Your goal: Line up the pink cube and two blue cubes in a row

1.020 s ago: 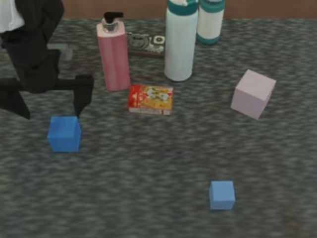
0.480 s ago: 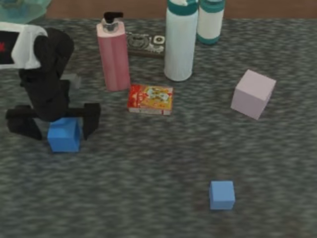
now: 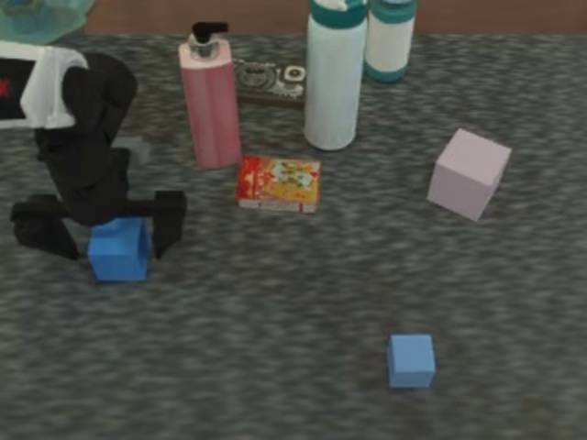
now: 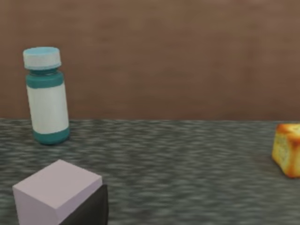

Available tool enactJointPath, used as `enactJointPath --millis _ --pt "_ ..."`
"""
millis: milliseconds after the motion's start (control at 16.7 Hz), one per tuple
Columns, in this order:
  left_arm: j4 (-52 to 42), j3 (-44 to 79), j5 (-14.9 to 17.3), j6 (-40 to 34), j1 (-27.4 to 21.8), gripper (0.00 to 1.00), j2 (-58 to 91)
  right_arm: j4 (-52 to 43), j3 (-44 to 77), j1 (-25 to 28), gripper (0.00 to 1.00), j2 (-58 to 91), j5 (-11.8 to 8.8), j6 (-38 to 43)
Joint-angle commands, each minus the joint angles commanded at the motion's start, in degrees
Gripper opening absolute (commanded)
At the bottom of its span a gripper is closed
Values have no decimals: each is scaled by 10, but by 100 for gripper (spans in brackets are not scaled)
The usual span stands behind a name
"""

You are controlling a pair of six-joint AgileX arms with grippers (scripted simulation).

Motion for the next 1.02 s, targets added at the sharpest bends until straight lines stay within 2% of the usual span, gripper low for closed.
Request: enactJointPath --millis 600,1020 --pt "0 0 0 0 0 2 0 0 0 0 100 0 0 0" --pt "0 0 0 0 0 0 0 0 0 0 100 0 0 0"
